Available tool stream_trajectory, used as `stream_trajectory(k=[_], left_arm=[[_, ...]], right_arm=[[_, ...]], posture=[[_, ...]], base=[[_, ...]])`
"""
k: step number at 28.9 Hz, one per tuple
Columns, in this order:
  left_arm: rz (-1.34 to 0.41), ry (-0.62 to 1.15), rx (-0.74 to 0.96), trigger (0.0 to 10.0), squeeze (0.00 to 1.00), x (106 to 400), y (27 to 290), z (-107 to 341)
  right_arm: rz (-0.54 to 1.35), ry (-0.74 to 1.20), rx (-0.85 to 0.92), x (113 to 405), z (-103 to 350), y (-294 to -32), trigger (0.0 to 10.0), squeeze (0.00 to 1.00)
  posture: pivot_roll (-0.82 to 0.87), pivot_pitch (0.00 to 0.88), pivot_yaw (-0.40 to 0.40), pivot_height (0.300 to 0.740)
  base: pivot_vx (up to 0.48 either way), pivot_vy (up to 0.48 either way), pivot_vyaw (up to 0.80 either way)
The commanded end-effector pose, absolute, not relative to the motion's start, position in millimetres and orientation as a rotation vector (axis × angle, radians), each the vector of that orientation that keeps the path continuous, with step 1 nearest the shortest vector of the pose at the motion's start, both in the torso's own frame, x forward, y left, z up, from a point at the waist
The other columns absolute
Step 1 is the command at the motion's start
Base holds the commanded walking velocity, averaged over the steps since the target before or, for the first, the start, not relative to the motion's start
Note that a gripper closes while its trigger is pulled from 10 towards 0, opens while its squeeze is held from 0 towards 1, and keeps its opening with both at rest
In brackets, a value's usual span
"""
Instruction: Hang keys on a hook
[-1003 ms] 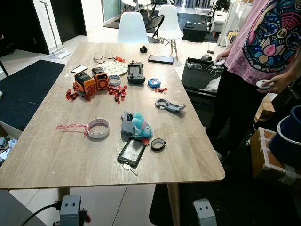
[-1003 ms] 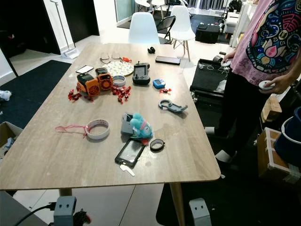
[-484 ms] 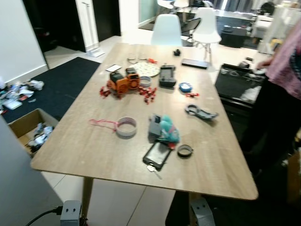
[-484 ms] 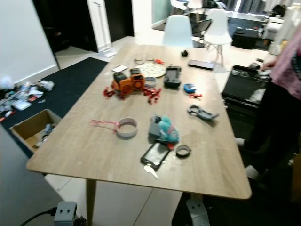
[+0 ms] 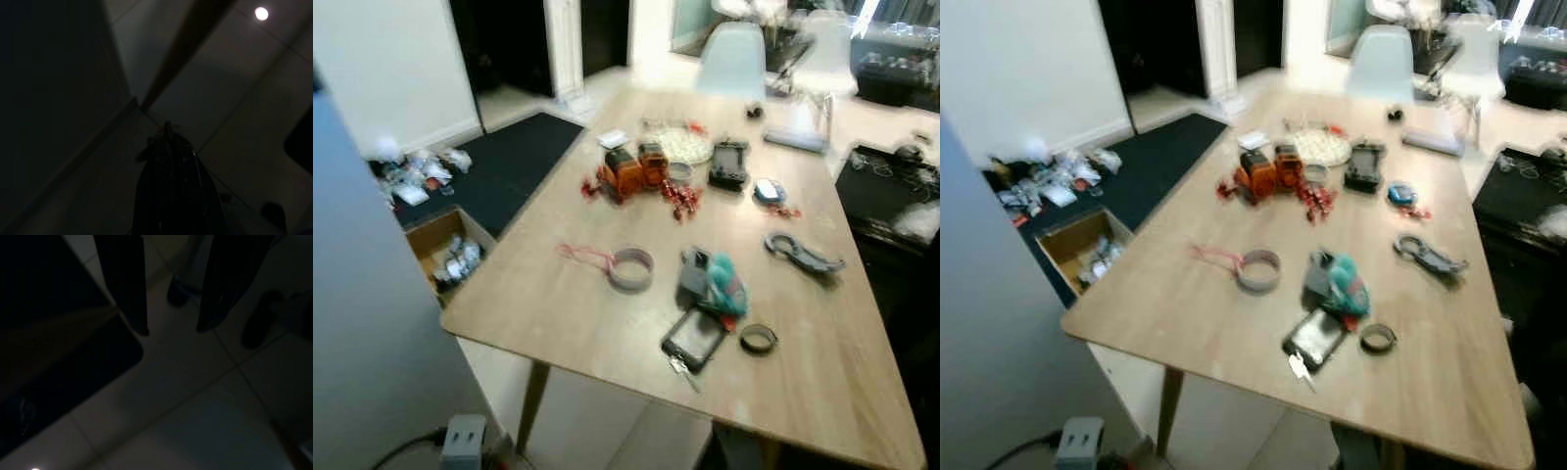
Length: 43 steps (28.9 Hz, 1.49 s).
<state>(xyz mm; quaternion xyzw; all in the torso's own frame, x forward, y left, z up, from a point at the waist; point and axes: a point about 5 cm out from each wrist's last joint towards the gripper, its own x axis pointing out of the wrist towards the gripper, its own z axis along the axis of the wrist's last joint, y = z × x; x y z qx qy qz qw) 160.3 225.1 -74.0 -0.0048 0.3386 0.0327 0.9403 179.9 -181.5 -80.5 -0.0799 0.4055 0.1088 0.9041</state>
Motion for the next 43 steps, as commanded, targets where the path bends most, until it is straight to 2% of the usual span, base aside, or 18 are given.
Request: stream_trajectory(k=[1,36,43], left_arm=[[0.085,0.713,-0.006,10.0,0.0,153.1,230.8,-76.2],[0.099,0.7,0.04,10.0,0.0,159.9,229.8,-73.7],[0.082,0.687,0.061,10.0,0.0,164.6,226.7,-72.0]], right_arm=[[0.249,0.832,-0.163,180.3,-80.8,-174.4,10.0,0.0],[0.267,0.812,-0.168,184.8,-78.4,-170.9,10.0,0.0],[0.218,0.81,-0.123,185.6,-78.1,-173.2,10.0,0.0]], posture=[[0.07,0.02,-0.038,0.74],[0.08,0.022,-0.042,0.74],[0.08,0.03,-0.039,0.74]], base=[[0.0,0.0,0.8],[0.0,0.0,0.8],[0.0,0.0,0.0]])
